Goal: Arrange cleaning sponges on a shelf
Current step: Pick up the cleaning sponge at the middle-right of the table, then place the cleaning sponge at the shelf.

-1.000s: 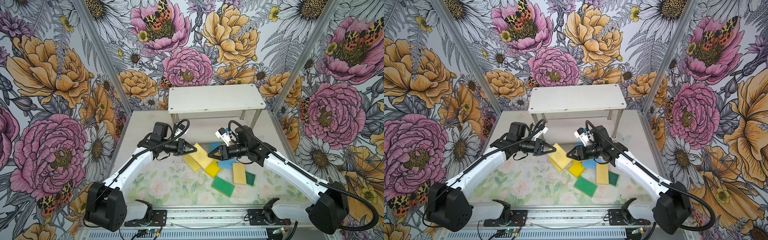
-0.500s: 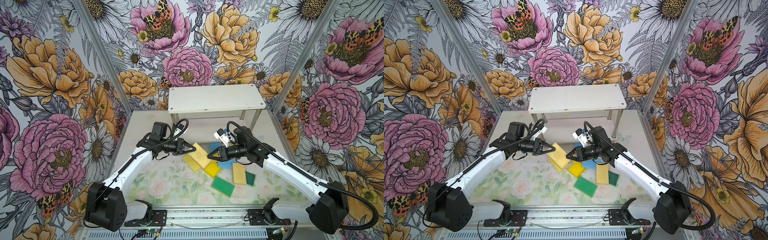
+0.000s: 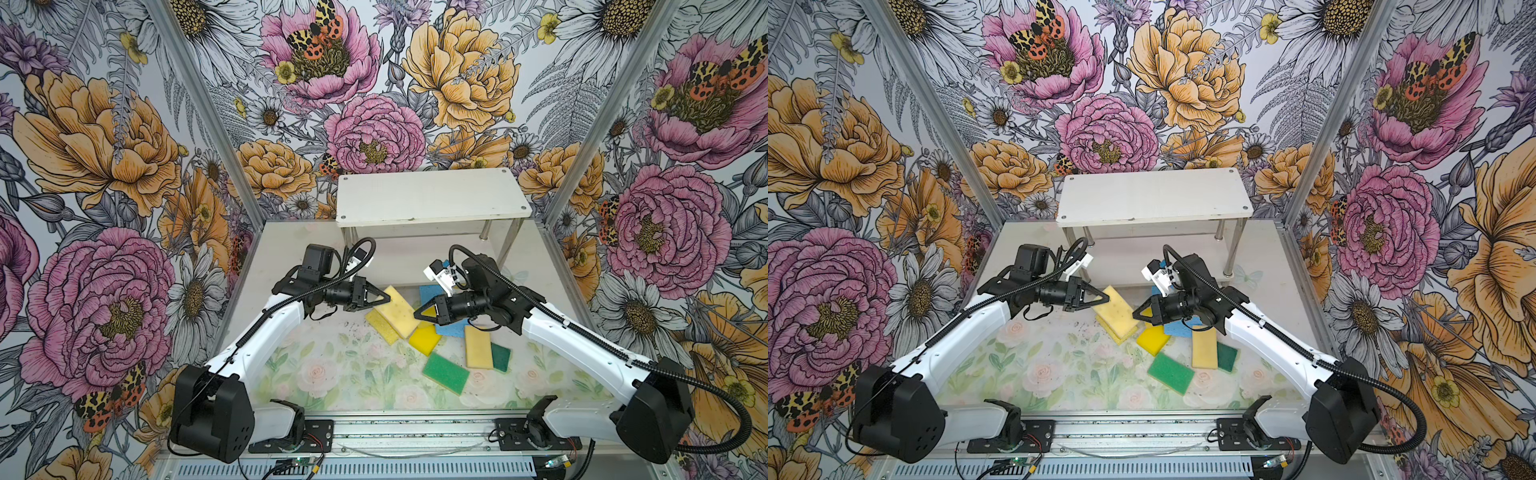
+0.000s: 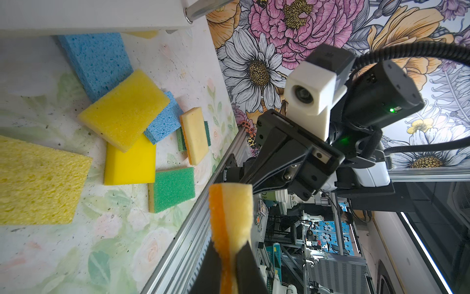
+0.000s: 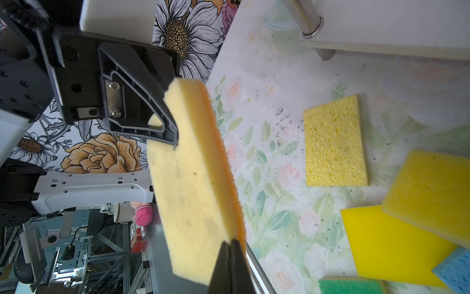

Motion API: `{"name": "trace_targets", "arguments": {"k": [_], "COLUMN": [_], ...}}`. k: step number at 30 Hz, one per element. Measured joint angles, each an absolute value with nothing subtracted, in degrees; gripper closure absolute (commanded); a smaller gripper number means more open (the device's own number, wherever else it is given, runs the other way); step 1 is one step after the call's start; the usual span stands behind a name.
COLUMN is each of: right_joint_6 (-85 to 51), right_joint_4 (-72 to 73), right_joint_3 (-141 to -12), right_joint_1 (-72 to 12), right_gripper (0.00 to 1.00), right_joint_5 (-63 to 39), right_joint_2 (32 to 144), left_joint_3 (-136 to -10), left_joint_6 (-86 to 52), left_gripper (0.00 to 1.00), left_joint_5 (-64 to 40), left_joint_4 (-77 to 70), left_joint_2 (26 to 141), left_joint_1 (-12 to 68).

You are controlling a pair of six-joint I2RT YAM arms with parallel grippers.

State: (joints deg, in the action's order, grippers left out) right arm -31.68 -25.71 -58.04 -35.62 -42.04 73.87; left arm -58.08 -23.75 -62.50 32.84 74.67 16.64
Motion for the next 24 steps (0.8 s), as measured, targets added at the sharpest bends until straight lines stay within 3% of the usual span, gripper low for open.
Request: {"name": "trace_targets", "arguments": {"k": [2,8,13,24], "right_joint_6": [-32.1,-35.7,-44.2,-58.3], "right_joint_4": [-25.5,-24.8,-19.0,-5.7], "right_joint_3": [-58.0,-57.8,-54.0,-54.2], "right_joint_1": [-36.2,-38.2,-38.3,-38.3], "right_gripper": [1.00,1.00,1.00,1.00], "right_joint_5": [-41.2,-35.9,-26.9,-10.1], "right_joint_2": [73.9,74.0,74.0,86.2], "left_joint_3": [-58.1,-57.7,-54.7,-40.2], "left_joint_6": [-23.6,-24.3,-26.6,-35.2], "left_gripper": [0.53,0.23,0.15,0.10], "left_joint_5": [-62.5,-61.8,-55.6,-36.7], "left_joint_4": [32.8,32.8,32.3,31.6], "left_joint_2": [74.6,72.2,64.1,39.4], "left_joint_1": [16.2,12.6,5.7,-3.3]}}
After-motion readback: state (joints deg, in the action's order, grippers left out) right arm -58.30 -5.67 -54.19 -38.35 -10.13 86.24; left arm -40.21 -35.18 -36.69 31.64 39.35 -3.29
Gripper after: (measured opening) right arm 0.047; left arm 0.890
